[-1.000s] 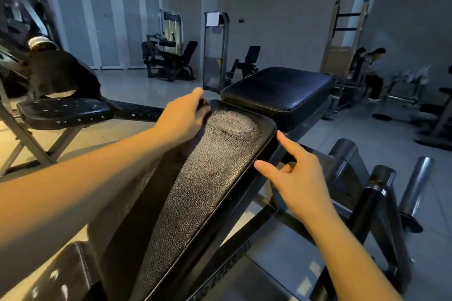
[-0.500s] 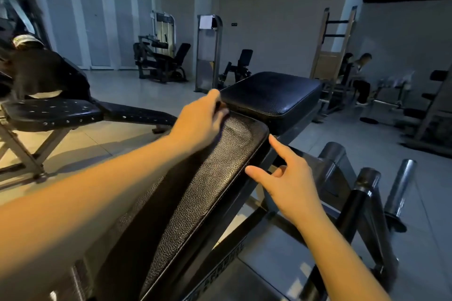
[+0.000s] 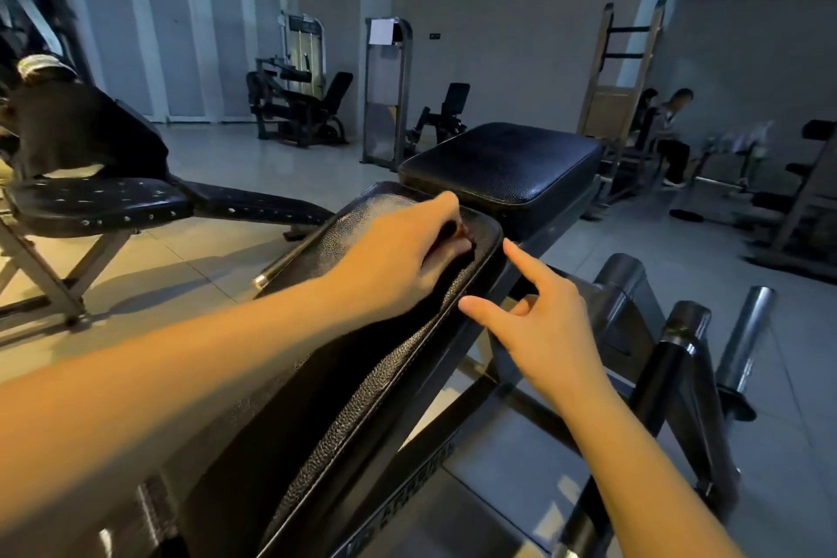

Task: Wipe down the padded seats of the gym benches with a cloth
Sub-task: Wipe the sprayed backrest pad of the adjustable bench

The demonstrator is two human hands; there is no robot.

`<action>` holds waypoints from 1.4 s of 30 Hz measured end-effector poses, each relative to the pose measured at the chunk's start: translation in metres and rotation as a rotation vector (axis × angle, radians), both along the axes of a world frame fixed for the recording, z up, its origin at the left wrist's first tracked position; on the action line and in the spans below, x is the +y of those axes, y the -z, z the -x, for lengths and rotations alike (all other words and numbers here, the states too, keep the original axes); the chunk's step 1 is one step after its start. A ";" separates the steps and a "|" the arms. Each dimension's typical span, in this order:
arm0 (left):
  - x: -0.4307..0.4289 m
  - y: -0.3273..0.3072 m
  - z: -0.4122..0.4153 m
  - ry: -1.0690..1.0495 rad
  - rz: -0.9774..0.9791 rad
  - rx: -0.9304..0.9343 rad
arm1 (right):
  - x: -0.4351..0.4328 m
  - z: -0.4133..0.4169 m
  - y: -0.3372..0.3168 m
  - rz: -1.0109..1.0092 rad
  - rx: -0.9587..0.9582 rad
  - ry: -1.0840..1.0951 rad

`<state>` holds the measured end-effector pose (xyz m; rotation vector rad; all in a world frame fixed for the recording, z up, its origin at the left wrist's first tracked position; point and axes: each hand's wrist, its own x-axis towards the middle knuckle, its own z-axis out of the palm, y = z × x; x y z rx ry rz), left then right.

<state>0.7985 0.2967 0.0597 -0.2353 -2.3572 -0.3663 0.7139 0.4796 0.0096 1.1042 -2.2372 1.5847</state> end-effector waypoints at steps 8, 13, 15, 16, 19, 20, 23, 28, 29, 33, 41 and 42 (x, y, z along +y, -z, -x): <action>-0.046 -0.020 0.033 -0.373 -0.168 0.001 | 0.000 -0.005 -0.001 0.005 0.000 0.005; 0.002 -0.004 0.007 0.019 0.024 -0.019 | 0.000 -0.002 0.000 0.006 -0.008 -0.013; -0.028 -0.009 0.018 -0.159 -0.016 -0.009 | 0.000 -0.004 0.000 0.011 -0.023 -0.007; -0.046 -0.015 0.025 -0.269 -0.069 -0.019 | 0.000 -0.005 0.000 0.011 -0.028 -0.005; -0.061 -0.024 0.038 -0.390 -0.155 -0.021 | -0.001 -0.005 0.002 0.021 -0.034 -0.002; -0.050 -0.024 0.037 -0.339 -0.150 -0.014 | -0.001 -0.005 0.001 0.024 -0.038 -0.002; -0.002 -0.011 0.015 -0.022 -0.055 -0.012 | -0.001 -0.003 0.002 0.019 -0.036 -0.012; -0.044 -0.011 0.020 -0.226 -0.042 -0.022 | -0.001 -0.004 0.001 0.016 -0.029 -0.004; -0.060 -0.016 0.027 -0.350 -0.097 -0.029 | -0.001 -0.004 0.002 0.016 -0.026 -0.001; -0.047 -0.020 0.041 -0.386 -0.162 0.009 | -0.002 -0.004 0.003 0.024 -0.034 0.004; -0.029 -0.003 0.012 -0.192 -0.048 0.014 | 0.000 -0.003 0.000 0.002 -0.030 0.001; -0.048 -0.006 0.018 -0.315 -0.103 0.013 | 0.000 -0.004 -0.001 -0.007 -0.029 0.001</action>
